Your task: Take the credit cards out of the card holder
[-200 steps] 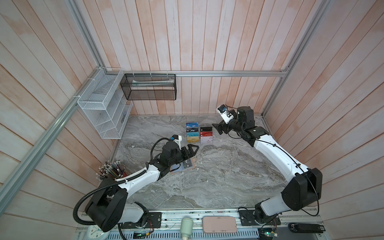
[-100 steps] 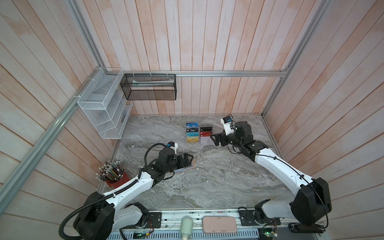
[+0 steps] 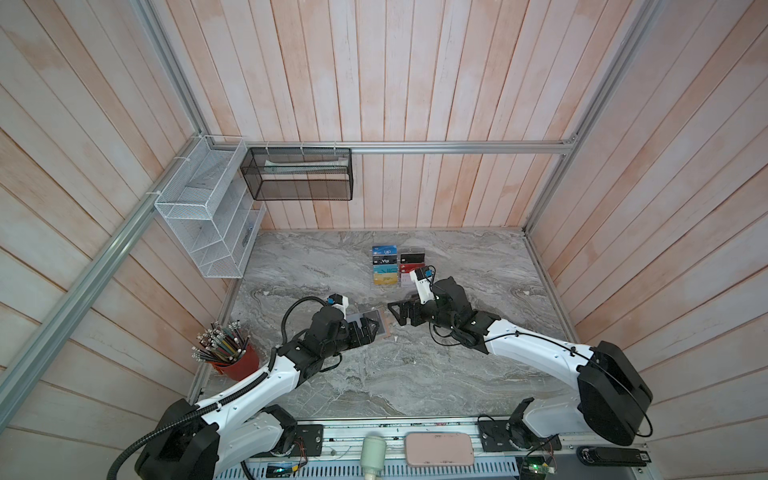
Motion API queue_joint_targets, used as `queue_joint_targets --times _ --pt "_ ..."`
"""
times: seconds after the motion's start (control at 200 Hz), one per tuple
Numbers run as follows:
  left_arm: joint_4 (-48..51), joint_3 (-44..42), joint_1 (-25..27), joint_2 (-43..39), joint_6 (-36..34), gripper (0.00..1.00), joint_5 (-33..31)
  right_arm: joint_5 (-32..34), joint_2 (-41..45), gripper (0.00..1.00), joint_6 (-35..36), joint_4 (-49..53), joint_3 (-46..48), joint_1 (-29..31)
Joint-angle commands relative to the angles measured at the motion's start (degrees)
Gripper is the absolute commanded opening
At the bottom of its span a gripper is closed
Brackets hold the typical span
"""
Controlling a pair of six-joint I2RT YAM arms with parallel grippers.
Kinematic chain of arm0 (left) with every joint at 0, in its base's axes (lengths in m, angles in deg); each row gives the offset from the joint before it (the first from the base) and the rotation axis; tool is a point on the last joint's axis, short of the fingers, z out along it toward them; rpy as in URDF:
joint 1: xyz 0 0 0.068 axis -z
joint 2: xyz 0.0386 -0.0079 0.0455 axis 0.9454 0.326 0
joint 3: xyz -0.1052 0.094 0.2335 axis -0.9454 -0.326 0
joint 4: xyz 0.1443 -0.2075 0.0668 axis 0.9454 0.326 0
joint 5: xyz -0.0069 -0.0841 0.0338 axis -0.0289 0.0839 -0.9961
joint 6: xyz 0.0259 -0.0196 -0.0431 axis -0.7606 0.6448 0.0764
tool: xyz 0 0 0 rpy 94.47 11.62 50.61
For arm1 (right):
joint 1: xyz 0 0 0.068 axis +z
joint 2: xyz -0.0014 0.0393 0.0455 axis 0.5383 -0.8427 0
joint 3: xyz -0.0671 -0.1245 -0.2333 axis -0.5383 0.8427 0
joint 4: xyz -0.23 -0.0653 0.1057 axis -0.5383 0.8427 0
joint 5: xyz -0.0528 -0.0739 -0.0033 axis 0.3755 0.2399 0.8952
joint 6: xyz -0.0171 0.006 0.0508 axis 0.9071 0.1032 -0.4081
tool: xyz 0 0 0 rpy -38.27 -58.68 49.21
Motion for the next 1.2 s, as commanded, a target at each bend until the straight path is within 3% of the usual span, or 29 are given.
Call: queue_joint_targets --times 0.0,0.26,0.67,1.195 --pt "-2.36 -2.05 -0.44 -1.83 1.19 1.00 -1.65 -1.00 -0.44 0.98 -4.47 -6.28 1.51 0.65" --pt "-10.44 -7.29 -4.28 -1.97 7.18 1.00 6.39 -6.28 -0.34 0.98 -7.26 -11.20 4.49 1.09" --pt "-20.98 -9.43 -14.75 4.45 11.47 1.00 20.46 -11.59 -15.90 0.98 -9.40 -20.35 1.60 4.09" --pt "-31.04 -8.24 -17.03 16.71 13.50 1.00 24.14 -12.26 -22.80 0.98 -11.90 -24.13 2.20 4.97"
